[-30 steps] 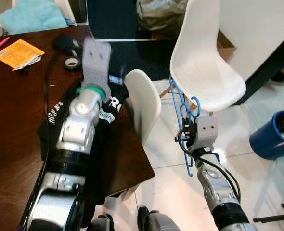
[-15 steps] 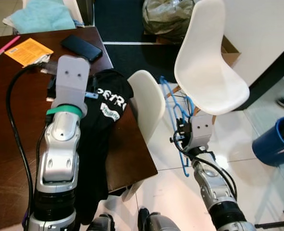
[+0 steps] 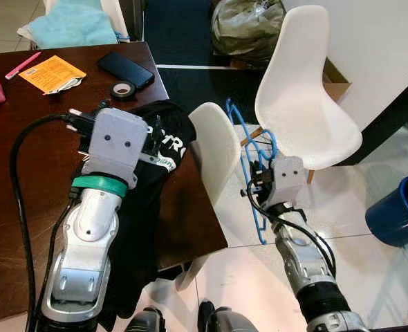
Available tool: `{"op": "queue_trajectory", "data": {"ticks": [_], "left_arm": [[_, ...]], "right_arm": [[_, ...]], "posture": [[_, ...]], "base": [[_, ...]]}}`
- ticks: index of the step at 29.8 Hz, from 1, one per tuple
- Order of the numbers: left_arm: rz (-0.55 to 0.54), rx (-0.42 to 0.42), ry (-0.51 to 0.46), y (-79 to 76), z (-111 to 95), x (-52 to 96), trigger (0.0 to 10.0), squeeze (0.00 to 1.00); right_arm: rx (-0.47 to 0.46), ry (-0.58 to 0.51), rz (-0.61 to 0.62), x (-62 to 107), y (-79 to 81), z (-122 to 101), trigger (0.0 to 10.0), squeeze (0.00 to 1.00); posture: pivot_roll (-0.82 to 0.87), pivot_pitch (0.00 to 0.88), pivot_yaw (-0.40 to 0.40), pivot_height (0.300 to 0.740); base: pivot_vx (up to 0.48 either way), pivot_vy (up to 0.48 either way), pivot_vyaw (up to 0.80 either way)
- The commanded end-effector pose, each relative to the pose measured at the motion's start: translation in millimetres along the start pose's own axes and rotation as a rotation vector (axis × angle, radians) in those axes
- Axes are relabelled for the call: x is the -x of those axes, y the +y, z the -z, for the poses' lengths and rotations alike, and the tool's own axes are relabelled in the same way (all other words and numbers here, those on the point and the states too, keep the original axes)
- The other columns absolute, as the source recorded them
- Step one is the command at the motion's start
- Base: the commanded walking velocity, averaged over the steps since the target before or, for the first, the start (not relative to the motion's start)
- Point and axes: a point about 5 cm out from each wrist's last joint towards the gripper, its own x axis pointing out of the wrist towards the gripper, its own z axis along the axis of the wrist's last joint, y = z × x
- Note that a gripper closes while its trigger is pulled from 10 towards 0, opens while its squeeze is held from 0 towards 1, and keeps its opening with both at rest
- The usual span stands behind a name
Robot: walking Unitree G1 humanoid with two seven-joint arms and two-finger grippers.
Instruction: Hang hanger
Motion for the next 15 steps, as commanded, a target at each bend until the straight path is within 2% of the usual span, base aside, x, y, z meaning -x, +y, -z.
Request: {"op": "queue_trajectory", "data": {"ticks": [1, 6, 9, 15], "left_arm": [[-0.023, 0.008, 0.03, 3.6, 5.2, -1.1, 10.0, 0.0], [-0.099, -0.001, 0.085, 16.2, 15.8, -6.2, 10.0, 0.0], [-0.106, -0.009, 0.087, 17.9, 16.5, -6.7, 10.0, 0.0], [-0.105, -0.031, 0.09, 20.3, 20.6, -3.5, 10.0, 0.0]], "right_arm": [[-0.02, -0.031, 0.017, -3.2, -2.7, -8.3, 10.0, 0.0], [-0.058, -0.058, 0.02, -6.9, -0.8, -14.6, 10.0, 0.0], [-0.065, -0.054, 0.022, -6.5, -1.1, -13.7, 10.0, 0.0], [-0.072, -0.048, 0.022, -4.5, -1.1, -11.8, 10.0, 0.0]], "posture": [[0.11, 0.069, -0.059, 0.74], [0.11, 0.06, -0.059, 0.74], [0.11, 0.057, -0.06, 0.74], [0.11, 0.055, -0.06, 0.74]], "base": [[0.0, 0.0, 0.0], [0.0, 0.0, 0.0], [0.0, 0.0, 0.0], [-0.319, 0.0, 0.0]]}}
